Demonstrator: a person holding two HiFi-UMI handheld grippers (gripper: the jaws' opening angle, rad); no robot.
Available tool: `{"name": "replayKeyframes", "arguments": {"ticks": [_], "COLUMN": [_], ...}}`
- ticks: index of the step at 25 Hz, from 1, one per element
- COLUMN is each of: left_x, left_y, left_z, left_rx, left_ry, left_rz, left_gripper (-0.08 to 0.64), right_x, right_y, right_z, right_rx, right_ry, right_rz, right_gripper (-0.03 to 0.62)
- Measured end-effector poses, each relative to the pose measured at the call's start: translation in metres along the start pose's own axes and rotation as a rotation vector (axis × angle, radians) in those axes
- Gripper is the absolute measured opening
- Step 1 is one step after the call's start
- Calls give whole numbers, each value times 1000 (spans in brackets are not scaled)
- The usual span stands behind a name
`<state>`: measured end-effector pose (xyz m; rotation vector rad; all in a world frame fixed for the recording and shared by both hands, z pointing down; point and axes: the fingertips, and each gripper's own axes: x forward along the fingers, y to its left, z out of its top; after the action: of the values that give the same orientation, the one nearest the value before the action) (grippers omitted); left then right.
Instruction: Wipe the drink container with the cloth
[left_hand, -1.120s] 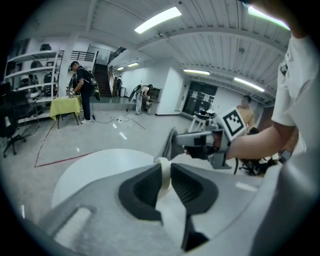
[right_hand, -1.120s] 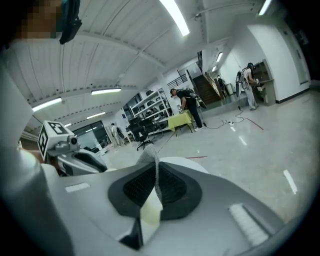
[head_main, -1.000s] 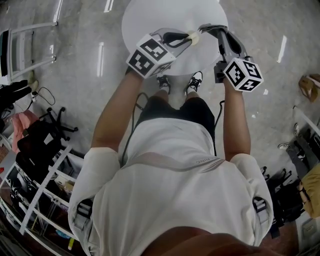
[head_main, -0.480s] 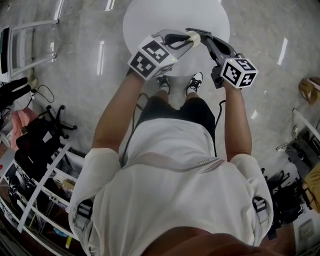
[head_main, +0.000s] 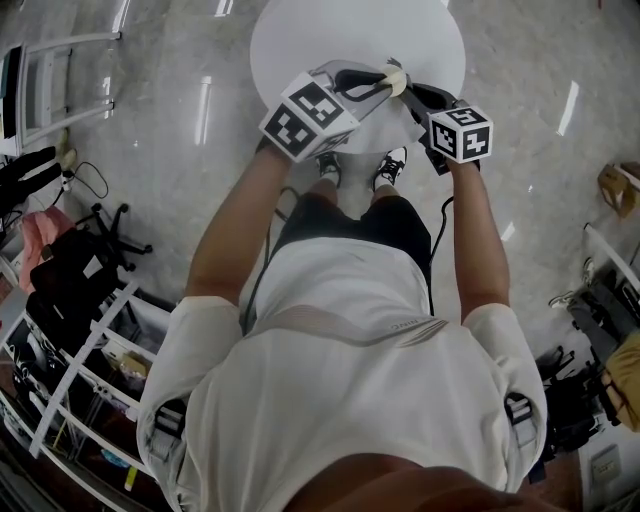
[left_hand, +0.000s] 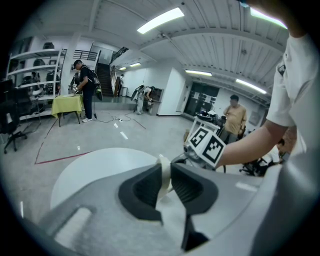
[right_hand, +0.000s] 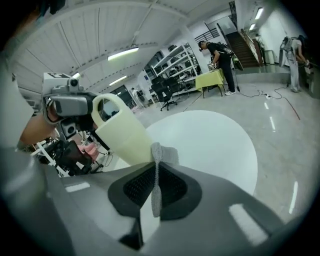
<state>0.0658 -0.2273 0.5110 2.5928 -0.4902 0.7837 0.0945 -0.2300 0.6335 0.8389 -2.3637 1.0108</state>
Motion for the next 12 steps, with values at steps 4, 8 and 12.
{"name": "replayKeyframes", "arguments": {"ticks": [4, 8, 12], "left_x": [-4, -1, -3], "left_y": [1, -1, 1], "left_z": [0, 0, 0], "left_rx": [-4, -2, -5], "left_ry": [0, -3, -11], "left_rz": [4, 10, 26], "left_gripper": [58, 58, 58], "right_x": [-3, -27, -37], "right_y": [-2, -16, -4], "right_z": [1, 31, 77], "right_rx": [-16, -52, -246], "right_ry": [10, -49, -47], "right_rz": [-23, -37, 80], "right_gripper": [17, 17, 17]}}
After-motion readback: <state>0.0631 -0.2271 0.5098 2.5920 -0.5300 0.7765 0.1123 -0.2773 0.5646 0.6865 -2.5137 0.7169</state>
